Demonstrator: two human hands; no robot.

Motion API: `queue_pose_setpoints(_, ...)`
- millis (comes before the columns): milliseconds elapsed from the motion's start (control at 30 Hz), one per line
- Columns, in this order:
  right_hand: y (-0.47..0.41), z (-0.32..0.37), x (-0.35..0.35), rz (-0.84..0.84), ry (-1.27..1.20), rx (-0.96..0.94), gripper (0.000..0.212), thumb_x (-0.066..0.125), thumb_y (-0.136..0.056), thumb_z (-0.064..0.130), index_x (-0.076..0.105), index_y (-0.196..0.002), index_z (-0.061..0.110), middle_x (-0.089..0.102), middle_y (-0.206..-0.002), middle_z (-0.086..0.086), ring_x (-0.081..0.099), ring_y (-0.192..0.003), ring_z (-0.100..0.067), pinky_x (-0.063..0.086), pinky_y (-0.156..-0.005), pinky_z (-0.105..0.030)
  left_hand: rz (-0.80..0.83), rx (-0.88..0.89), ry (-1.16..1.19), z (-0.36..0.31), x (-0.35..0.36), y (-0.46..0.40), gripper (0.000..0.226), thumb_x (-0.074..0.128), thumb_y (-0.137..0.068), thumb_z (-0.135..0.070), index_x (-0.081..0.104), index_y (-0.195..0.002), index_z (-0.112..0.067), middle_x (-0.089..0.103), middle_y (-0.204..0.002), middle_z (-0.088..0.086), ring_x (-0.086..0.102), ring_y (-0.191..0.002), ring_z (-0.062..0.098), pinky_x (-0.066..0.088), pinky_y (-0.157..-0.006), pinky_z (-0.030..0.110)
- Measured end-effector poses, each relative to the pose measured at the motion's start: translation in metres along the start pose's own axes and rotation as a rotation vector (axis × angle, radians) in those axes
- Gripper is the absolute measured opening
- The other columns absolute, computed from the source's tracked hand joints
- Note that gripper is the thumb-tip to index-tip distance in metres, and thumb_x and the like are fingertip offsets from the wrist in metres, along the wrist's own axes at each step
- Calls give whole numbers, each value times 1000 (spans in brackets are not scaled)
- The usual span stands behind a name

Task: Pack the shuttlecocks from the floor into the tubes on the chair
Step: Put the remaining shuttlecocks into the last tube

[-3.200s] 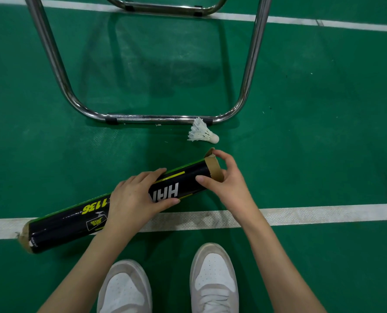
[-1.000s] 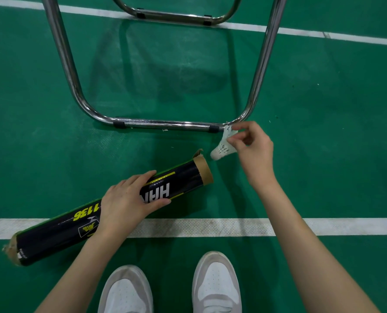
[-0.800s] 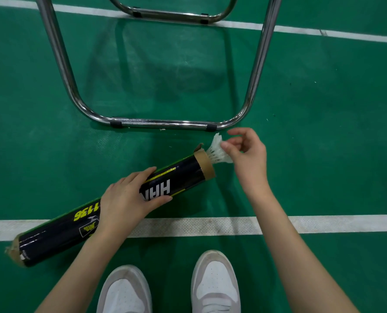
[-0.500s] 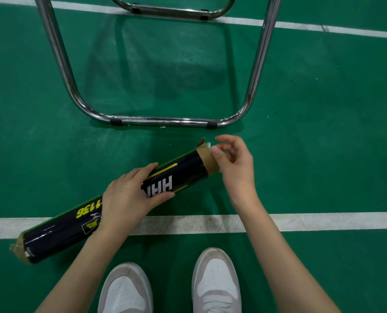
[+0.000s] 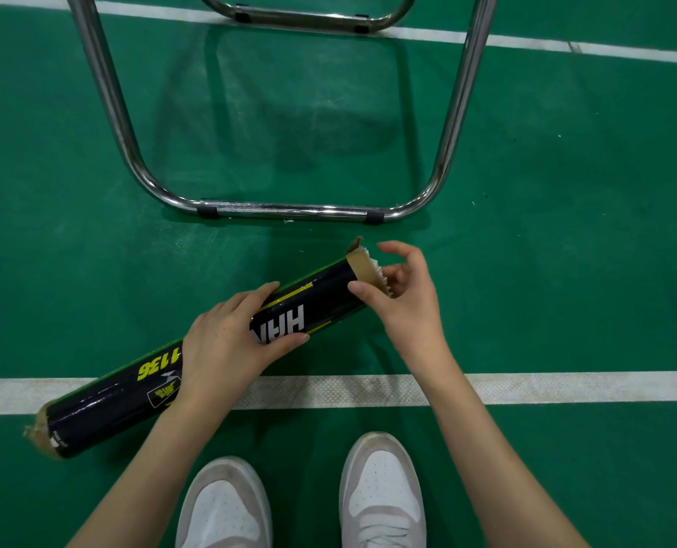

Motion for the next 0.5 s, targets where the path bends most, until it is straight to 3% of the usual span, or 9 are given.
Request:
queue_pose_setpoints(133, 2, -1, 12, 82, -63, 7, 42, 72, -76, 8, 49, -102, 30, 58, -64, 4, 52, -67, -13, 42, -69, -26, -46, 29, -6, 0, -2, 2, 80, 44, -62, -77, 58, -124, -28, 68, -108, -3, 65, -93, 25, 48, -74, 36)
queue_pose_setpoints(400, 2, 0, 14, 126, -88, 37, 49, 74, -74, 5, 46, -106, 31, 67, -71, 4, 60, -67, -8, 47, -68, -20, -36, 48, -3, -4, -1, 1, 80, 44, -63, -76, 57, -124, -27, 68, -108, -3, 65, -93, 25, 48, -75, 36)
queue_pose_setpoints(500, 2, 1, 17, 191, -59, 46, 55, 71, -77, 8, 42, -119, 29, 70, -81, -1, 65, -77, -12, 50, -78, -25, -38, 60, -12, -5, -2, 1, 78, 45, -64, -76, 58, -123, -26, 69, -105, -3, 66, -91, 24, 48, -73, 36)
Point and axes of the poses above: each hand's wrist, its own y-axis away from the middle knuckle, its own x-axis out of the palm, z = x × y, the point moved 10 cm from there along -y, towards the middle knuckle
